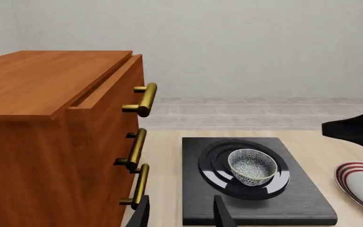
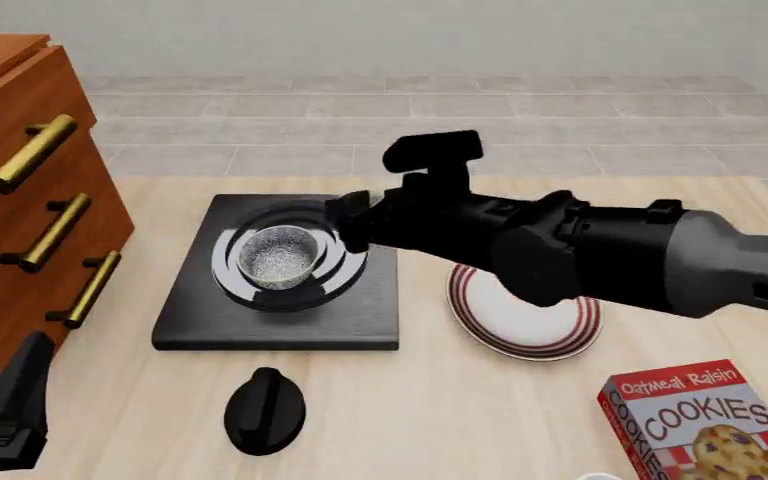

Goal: Pick the akita bowl on the stove and place it on the plate.

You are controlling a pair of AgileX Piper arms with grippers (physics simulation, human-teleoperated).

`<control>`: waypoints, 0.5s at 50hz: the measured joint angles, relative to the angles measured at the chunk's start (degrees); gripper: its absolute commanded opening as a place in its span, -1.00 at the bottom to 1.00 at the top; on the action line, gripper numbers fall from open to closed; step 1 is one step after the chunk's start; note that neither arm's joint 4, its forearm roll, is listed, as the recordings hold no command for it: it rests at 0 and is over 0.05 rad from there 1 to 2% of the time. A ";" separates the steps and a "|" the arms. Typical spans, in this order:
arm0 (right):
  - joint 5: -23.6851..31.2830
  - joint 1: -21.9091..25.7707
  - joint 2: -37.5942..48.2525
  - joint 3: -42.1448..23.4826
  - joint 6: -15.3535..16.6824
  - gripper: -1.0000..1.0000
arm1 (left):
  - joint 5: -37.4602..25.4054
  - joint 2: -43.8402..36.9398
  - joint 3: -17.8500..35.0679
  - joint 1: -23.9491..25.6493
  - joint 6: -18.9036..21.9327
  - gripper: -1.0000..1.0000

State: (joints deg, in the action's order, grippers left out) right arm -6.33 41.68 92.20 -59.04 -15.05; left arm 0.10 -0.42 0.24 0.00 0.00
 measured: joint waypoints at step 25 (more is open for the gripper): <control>-1.22 -0.01 10.27 -7.01 -3.86 1.00 | 0.00 0.00 0.00 0.00 0.00 1.00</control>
State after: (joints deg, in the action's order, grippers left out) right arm -7.55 41.67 102.47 -66.06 -18.91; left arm 0.10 -0.42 0.24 0.00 0.00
